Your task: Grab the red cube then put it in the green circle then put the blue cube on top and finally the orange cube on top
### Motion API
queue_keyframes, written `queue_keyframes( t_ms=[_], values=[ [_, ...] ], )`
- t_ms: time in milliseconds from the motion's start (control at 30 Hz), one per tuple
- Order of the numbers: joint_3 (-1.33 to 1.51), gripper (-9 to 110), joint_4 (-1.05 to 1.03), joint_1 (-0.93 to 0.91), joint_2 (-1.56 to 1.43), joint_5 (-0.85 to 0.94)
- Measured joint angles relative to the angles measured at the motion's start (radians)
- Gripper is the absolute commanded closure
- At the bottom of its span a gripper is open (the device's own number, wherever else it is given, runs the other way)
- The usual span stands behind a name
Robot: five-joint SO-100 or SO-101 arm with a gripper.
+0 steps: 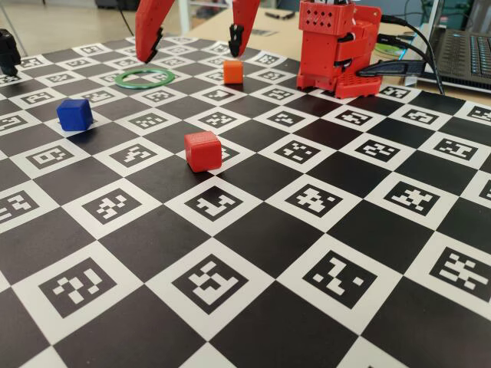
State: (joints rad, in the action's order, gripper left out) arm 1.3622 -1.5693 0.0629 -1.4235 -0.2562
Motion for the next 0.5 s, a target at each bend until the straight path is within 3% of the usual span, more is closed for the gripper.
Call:
queue_keyframes(
  t_ms=[500],
  values=[
    [0.201, 49, 0.307, 0.025, 0.143, 0.002]
  ],
)
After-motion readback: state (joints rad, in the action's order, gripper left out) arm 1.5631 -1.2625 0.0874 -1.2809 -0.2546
